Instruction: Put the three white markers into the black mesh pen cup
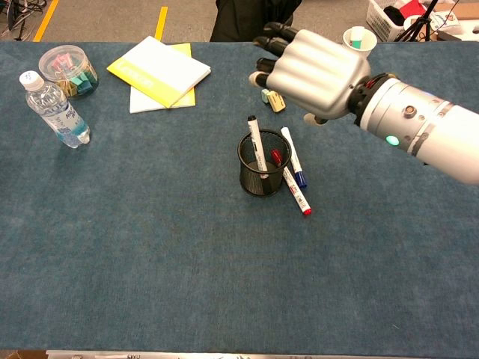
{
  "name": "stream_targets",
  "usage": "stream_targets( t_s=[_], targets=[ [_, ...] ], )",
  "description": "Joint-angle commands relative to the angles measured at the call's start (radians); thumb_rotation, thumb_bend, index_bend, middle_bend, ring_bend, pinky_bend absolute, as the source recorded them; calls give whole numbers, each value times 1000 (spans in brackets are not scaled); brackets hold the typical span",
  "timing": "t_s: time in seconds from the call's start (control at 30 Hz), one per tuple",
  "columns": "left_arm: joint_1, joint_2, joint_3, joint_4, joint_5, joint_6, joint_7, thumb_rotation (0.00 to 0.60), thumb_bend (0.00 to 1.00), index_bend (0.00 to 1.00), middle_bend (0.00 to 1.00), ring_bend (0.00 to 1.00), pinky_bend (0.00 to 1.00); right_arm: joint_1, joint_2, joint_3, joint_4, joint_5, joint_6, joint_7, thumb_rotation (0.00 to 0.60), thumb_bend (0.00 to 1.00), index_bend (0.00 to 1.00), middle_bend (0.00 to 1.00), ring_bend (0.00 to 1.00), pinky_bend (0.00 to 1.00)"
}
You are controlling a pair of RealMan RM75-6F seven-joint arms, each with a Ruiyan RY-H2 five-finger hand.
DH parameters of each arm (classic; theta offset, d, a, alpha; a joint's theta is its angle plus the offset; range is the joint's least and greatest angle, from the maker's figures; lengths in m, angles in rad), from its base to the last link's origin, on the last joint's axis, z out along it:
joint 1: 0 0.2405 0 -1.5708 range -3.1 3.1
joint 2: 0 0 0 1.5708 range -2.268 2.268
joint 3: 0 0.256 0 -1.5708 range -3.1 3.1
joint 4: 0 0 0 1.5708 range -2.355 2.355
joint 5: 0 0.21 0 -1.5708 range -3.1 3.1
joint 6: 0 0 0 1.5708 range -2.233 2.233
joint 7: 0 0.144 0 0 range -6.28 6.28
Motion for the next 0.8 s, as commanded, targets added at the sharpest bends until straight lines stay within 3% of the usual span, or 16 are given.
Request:
stream_targets(
  t_s=[0.03,0.33,0.6,0.8],
  targets=[
    [-2,-1,1,-3,4,-1,4,600,150,195,178,174,138,-43,36,-10,57,0,1,121,600,48,292,274,52,0],
    [2,4,0,-16,3,4,20,600,150,196,178,174,139,-90,-40,-55,221,-35,-23,281,600,79,299,281,52,0],
    [0,1,2,-20,5,-2,27,600,150,195,178,174,138,-142,-58,-153,234,-173,-20,363,600,124,302,287,52,0],
    [0,0,3,-19,3,-5,27,600,150,196,178,174,139,-161,-68,-184,253,-209,-43,367,600,127,303,297,52,0]
  ],
)
